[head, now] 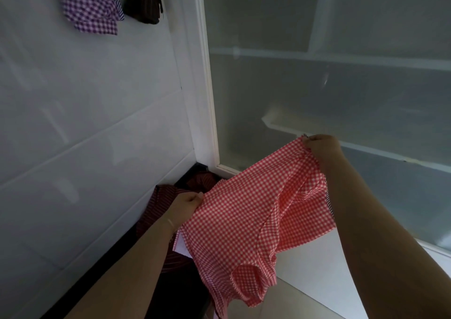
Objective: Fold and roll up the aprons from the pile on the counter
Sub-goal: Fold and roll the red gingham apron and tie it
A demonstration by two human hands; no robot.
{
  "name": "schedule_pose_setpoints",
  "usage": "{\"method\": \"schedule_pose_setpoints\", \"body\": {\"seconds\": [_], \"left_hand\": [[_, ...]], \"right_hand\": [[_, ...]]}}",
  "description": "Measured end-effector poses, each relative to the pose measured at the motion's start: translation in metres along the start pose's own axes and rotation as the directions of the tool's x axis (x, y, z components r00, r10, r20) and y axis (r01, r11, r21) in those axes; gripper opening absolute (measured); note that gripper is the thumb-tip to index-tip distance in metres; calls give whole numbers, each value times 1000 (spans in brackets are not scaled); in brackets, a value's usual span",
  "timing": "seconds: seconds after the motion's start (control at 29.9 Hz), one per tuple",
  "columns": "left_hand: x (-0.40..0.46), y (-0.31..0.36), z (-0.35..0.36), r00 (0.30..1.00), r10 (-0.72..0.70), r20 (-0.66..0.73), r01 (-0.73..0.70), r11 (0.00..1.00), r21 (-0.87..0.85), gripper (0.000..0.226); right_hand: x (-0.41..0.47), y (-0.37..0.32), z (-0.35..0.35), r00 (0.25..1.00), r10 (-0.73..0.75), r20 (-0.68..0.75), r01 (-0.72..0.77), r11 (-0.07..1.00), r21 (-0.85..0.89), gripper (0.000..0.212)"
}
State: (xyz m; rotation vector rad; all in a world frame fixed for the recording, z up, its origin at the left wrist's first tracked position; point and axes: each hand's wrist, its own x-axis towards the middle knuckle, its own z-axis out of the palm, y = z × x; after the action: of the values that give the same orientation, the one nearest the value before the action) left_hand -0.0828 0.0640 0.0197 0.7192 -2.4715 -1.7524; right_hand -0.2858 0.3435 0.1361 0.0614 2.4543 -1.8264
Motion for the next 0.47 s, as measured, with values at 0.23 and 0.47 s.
{"method": "schedule_pose_setpoints", "body": {"seconds": [0.23,0.47], "left_hand": [[1,19,12,998,58,-17,-53,972,230,42],[-8,89,53,967,255,21,-235,854,464,43]], "right_hand": [[2,11,5,993,-52,-104,33,984,-173,31],[-51,2,66,938,-328,111,346,867,-360,30]]}}
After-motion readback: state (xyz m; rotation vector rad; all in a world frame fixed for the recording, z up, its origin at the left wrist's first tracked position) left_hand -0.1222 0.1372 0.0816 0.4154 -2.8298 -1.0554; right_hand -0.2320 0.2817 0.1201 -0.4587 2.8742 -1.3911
